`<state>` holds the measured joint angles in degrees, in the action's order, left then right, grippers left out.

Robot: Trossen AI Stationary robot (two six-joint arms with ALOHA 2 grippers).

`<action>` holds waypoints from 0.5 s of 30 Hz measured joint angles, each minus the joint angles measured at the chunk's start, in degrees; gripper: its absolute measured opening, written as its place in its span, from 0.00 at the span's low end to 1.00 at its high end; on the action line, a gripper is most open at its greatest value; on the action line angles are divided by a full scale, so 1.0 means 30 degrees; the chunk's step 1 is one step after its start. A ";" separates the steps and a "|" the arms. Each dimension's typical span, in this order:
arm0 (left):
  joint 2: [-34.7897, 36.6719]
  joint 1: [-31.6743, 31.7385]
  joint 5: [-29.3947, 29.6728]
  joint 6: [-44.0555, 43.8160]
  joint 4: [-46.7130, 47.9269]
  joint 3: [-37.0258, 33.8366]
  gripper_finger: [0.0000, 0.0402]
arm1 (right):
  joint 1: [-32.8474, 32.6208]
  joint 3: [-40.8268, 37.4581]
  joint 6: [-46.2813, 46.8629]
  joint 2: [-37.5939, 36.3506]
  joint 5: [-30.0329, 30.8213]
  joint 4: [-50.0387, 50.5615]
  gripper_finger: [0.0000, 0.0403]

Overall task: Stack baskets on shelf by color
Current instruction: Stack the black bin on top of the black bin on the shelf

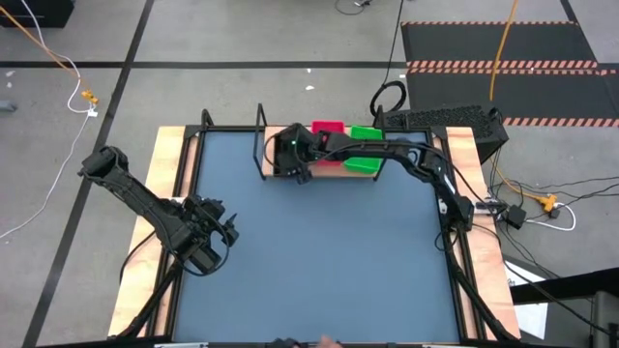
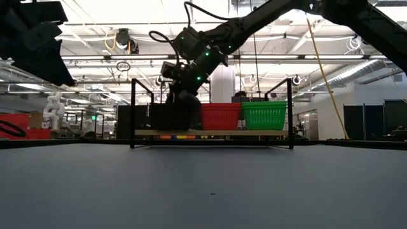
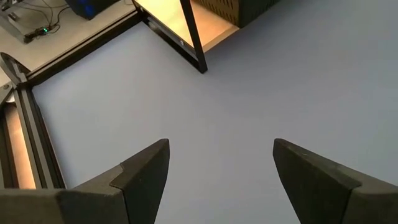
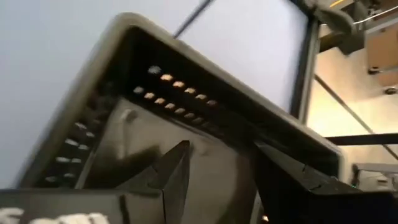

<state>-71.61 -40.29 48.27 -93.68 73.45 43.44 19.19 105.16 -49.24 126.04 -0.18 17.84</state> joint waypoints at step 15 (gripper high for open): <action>0.0000 0.0000 0.0000 0.0013 0.0076 0.0000 0.71 | 0.1835 0.0022 -0.0712 0.0000 -0.0926 -0.3913 0.37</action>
<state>-71.61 -40.29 48.27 -93.65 73.68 43.44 24.70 105.23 -51.38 126.04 -2.96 6.10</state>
